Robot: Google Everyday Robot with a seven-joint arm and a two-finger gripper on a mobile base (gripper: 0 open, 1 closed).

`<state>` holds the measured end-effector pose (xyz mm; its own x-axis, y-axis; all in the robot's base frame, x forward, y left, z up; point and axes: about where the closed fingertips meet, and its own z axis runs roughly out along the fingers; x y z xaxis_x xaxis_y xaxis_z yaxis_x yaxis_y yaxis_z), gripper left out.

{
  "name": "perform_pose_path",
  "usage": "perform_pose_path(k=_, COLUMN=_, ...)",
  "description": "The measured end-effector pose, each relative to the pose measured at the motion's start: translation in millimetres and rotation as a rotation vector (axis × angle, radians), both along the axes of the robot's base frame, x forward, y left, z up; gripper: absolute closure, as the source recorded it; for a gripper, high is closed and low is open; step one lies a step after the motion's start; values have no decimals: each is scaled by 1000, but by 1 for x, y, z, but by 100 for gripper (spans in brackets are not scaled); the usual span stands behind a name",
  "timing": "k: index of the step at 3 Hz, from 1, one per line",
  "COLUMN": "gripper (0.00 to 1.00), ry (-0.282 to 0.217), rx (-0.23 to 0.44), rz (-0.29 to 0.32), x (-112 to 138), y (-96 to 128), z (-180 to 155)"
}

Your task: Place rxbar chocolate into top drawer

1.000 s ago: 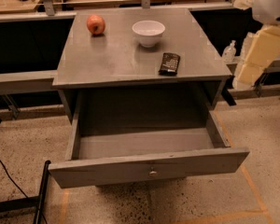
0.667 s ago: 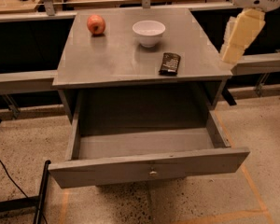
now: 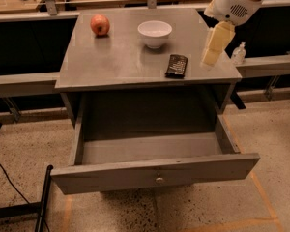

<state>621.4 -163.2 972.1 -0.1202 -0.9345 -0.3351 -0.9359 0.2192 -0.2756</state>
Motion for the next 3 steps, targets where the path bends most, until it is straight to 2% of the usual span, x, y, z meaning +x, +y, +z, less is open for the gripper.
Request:
perform_pose_path(k=1, gripper=0, ry=66, rx=29, rz=-8, x=24, y=10, z=-37)
perform_pose_path(k=3, gripper=0, ry=115, rx=83, rz=28, x=65, y=40, z=-96)
